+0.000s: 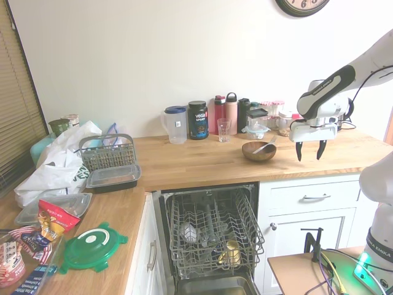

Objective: Put the fork in the dishwasher

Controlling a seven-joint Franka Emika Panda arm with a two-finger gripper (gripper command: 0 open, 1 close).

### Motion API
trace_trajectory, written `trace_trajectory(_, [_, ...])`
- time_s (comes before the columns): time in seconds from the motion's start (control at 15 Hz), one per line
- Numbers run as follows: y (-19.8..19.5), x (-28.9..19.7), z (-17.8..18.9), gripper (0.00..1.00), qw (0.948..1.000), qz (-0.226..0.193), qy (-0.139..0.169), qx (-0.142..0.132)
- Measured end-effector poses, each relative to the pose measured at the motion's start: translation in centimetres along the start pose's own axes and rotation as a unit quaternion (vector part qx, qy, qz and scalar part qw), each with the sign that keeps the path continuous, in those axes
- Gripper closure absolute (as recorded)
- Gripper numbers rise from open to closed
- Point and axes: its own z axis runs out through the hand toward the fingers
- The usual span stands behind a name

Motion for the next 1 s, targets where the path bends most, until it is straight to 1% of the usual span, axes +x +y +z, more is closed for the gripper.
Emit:
trace_trajectory(0.13, [-0.1,-0.1,0.1,0.0,1.0,-0.002,0.0,0.0])
trace_trajectory(0.2, [-0.7,-0.7,-0.1,0.0,1.0,-0.005,-0.003,0.006])
trace_trajectory(0.4, [-3.9,-4.0,-2.3,0.0,0.9988,-0.016,-0.003,0.046])
trace_trajectory(0.53, [-6.0,-5.4,-4.4,0.0,0.9964,-0.005,-0.005,0.084])
trace_trajectory(0.67, [-8.8,-5.8,-6.3,0.0,0.9921,0.003,-0.028,0.122])
trace_trajectory(0.73, [-10.6,-5.6,-6.6,0.0,0.9905,0.006,-0.039,0.131])
trace_trajectory(0.87, [-14.7,-5.0,-5.7,0.0,0.9881,0.021,-0.068,0.136])
trace_trajectory(1.0, [-17.9,-4.0,-3.9,0.0,0.9871,0.046,-0.087,0.127])
